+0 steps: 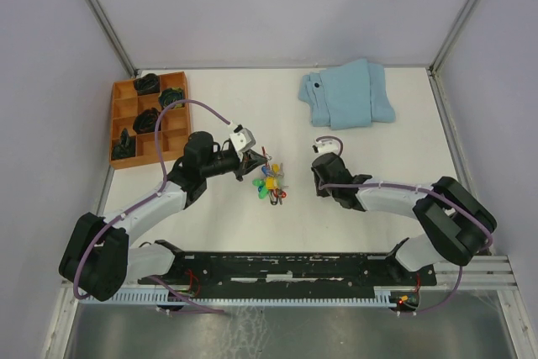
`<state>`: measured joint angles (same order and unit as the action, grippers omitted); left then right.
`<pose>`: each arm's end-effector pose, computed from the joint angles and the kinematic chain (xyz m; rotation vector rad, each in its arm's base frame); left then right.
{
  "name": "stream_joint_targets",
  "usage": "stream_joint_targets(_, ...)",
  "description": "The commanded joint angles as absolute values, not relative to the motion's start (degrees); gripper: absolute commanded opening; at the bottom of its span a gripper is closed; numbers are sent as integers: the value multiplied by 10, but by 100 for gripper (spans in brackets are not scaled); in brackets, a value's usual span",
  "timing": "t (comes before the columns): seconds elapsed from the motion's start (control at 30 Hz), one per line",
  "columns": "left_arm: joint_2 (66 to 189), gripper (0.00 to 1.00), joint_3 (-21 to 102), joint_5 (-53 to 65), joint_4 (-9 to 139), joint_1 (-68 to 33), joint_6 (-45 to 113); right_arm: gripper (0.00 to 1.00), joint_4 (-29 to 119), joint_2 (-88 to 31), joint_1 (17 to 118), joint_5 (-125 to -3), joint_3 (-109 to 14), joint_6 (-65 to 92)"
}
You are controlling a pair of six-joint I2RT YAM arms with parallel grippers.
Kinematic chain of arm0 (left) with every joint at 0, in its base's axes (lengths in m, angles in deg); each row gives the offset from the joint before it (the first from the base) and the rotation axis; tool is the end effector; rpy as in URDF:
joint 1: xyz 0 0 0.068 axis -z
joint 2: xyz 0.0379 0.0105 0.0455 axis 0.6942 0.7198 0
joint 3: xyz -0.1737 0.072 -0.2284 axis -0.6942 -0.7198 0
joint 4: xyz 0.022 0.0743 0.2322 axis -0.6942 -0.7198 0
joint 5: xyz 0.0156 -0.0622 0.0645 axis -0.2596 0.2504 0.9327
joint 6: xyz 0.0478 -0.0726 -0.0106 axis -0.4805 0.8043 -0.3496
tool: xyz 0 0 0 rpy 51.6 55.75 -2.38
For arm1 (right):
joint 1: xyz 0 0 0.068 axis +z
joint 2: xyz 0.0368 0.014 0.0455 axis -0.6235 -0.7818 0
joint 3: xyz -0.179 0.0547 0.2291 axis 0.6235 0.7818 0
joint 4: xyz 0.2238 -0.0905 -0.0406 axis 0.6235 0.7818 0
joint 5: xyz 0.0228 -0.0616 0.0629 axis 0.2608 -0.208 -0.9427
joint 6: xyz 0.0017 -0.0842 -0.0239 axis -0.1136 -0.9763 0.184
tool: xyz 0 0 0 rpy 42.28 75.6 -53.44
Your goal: Put the keys on the keyring
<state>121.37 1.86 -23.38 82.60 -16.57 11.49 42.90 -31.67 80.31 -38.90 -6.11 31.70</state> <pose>0.2145 -0.1646 0.2618 1.0335 1.5483 -0.7998 0.2251 0.1691 0.1518 -0.2084 2.3716 0.1819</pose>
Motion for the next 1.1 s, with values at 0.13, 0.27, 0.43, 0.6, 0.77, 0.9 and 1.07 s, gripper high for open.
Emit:
stream_joint_targets(0.13,1203,3,25,-242,853,-165,92,28,437,-334,814,-336,-49,352)
stream_joint_targets(0.27,1202,3,25,-242,853,-164,92,26,433,-341,814,-334,-49,353)
stream_joint_targets(0.43,1201,3,25,-242,853,-165,92,25,433,-349,814,-335,-54,354)
stream_joint_targets(0.6,1201,3,26,-242,853,-164,93,20,434,-349,814,-328,-52,358)
stream_joint_targets(0.77,1202,3,25,-242,853,-164,93,7,439,-339,814,-323,-50,357)
stream_joint_targets(0.9,1202,3,25,-242,853,-165,93,3,443,-312,814,-332,-53,337)
stream_joint_targets(1.07,1201,3,25,-242,853,-164,92,2,519,-294,813,-384,-120,249)
